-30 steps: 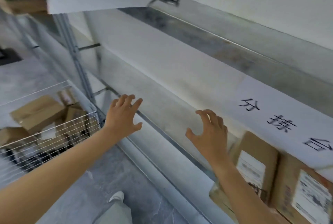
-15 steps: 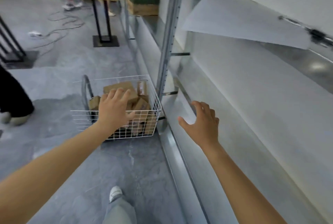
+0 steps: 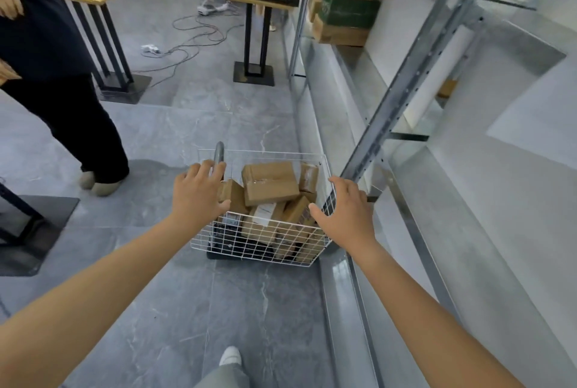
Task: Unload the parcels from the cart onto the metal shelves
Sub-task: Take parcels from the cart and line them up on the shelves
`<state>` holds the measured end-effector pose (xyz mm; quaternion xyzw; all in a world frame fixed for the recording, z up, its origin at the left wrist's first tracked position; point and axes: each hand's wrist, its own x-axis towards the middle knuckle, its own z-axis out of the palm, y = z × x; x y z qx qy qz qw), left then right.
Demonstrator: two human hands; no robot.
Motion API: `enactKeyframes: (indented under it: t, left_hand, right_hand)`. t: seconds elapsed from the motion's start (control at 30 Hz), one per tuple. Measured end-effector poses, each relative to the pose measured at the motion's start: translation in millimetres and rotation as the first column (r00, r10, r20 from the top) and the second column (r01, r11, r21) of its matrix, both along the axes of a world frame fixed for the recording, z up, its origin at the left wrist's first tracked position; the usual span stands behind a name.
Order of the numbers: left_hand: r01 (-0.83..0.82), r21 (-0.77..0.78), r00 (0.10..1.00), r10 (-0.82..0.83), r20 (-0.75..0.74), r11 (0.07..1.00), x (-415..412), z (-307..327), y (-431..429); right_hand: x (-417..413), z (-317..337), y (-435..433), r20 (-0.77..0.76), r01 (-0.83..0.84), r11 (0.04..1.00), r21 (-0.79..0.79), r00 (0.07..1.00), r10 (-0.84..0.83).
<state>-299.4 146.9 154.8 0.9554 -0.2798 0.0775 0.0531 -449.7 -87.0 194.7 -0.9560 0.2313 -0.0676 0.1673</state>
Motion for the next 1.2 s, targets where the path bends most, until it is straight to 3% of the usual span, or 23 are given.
enactKeyframes:
  t: [0.77,1.07,1.2]
  left_hand:
    - [-0.078,0.020,0.994,0.079,-0.071,0.997,145.2,-45.4,-5.6]
    - [-0.083,0.112,0.986,0.098,-0.135,0.990,206.5,-67.5,-47.3]
    - [-0.079,0.098,0.967,0.100,-0.233,0.992,239.7,-79.5,-78.1]
  right_hand:
    - [181.2,-68.3,-12.5,-0.227,-0.043,0.998,-0.054,0.974,0.029]
    - [259.4,-117.8,-66.9,-0.297,-0.003,1.000,0.030,0.955,0.011]
    - [291.9,-136.1,-92.0,-0.345,0.030,0.997,0.076,0.939,-0.002]
